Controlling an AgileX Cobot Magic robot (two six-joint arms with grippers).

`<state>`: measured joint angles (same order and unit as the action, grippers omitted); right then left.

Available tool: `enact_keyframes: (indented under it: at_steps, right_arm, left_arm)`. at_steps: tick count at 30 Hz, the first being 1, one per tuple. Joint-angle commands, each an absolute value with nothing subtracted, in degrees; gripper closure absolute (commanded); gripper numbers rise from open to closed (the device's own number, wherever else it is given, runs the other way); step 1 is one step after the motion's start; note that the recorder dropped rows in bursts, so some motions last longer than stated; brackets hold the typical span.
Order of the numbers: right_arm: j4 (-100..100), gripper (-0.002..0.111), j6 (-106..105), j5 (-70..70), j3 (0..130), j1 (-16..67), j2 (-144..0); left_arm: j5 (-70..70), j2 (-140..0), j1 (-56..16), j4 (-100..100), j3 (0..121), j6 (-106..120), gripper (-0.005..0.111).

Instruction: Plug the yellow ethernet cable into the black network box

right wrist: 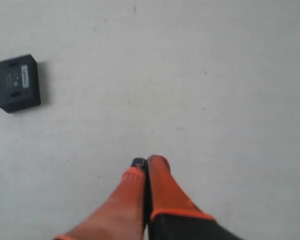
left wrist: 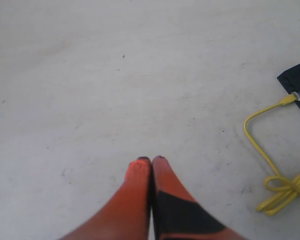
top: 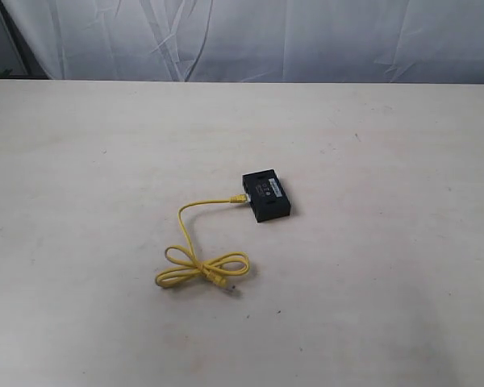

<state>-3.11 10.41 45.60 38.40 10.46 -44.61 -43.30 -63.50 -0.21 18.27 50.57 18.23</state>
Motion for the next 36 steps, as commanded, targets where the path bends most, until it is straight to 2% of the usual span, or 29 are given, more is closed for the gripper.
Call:
enact_keyframes:
  at_steps: [1, 10, 27, 36]
  right_arm:
    - [-6.0, 0.108, 10.5, 42.4, 38.1, 10.1, -40.4]
    - [-5.8, 0.108, 10.5, 35.2, 32.5, 10.1, -33.4]
    - [-5.6, 0.108, 10.5, 37.2, 31.8, 10.1, -32.6]
    - [-4.6, 0.108, 10.5, 36.5, 28.6, 6.5, -23.7]
  left_arm:
    - [-43.3, -63.0, -0.1, 17.7, 50.2, 18.1, 0.107]
    - [-43.3, -63.0, -0.1, 17.7, 50.2, 18.1, 0.107]
    - [-43.3, -63.0, -0.1, 17.7, 50.2, 18.1, 0.107]
    - [-43.3, -63.0, -0.1, 17.7, 50.2, 18.1, 0.107]
